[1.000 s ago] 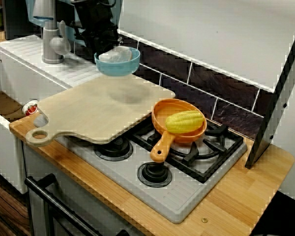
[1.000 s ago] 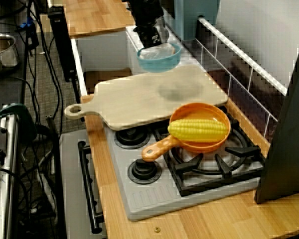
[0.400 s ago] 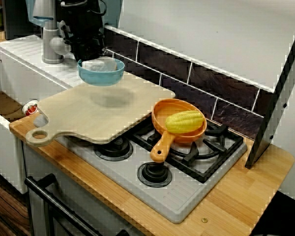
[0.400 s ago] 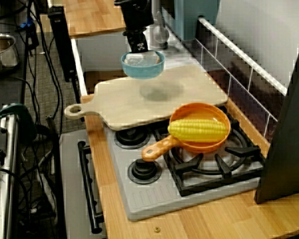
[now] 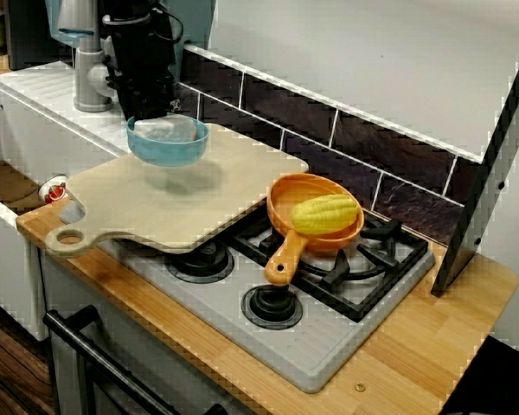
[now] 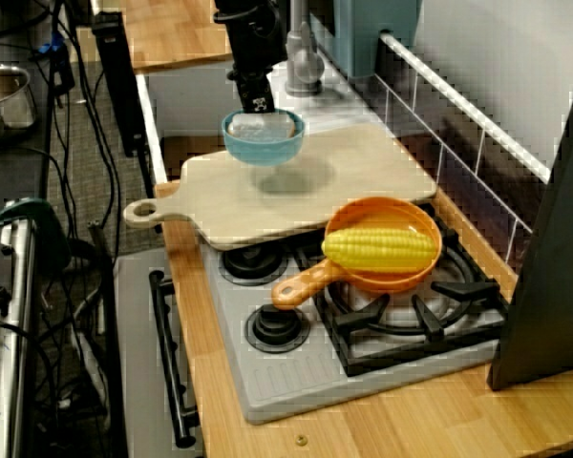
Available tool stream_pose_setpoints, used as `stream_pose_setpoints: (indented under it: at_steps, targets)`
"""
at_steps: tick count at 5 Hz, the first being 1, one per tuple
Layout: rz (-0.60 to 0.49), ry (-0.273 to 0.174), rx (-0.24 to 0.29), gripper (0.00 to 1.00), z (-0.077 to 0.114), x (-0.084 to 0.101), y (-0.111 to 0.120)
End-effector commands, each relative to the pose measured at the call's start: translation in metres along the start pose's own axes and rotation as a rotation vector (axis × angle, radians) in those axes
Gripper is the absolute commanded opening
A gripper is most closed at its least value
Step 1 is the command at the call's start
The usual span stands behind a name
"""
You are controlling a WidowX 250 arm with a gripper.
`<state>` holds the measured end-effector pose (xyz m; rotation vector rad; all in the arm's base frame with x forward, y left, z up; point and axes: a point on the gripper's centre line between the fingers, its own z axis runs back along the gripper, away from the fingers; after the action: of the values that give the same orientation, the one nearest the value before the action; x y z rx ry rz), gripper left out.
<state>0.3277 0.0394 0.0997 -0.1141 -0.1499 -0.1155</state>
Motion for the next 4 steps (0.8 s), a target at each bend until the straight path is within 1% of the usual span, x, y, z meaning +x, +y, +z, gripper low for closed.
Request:
stream_pose_setpoints:
  at_steps: [1, 2, 3, 4]
  targets:
    - [-0.023, 0.012, 0.027, 0.00, 0.034, 0.005, 0.003]
    - [-0.035, 0.036, 0.039, 0.00, 0.031, 0.001, 0.003]
    - [-0.055, 0.042, 0.054, 0.00, 0.024, -0.007, 0.001]
    - [-0.063, 0.039, 0.069, 0.00, 0.017, -0.014, 0.001]
